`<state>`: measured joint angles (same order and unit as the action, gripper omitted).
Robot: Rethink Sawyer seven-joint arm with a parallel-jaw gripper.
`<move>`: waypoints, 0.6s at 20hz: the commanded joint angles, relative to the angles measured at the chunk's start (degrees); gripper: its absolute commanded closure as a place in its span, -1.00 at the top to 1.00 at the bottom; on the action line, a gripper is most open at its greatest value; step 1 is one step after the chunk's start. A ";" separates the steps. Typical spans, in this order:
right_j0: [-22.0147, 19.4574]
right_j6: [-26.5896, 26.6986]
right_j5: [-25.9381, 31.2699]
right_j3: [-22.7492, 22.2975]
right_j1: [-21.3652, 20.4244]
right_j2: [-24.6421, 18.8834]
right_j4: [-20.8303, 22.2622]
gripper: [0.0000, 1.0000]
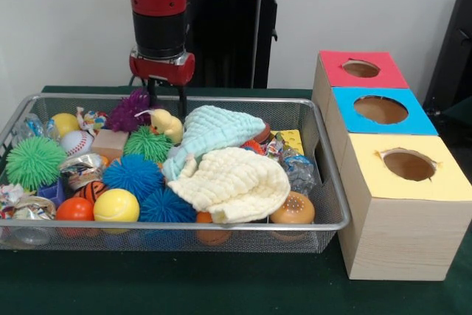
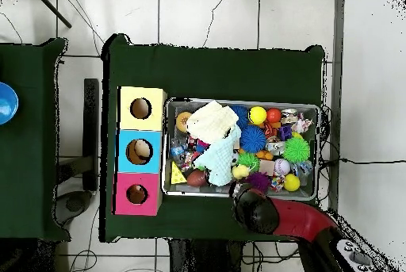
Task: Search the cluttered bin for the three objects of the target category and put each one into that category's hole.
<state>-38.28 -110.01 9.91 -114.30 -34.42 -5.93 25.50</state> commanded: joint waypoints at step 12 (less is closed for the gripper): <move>0.15 -2.26 0.58 4.72 -0.72 -3.76 0.45 1.00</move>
<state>-38.28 -110.01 9.95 -114.31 -35.39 -5.92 25.51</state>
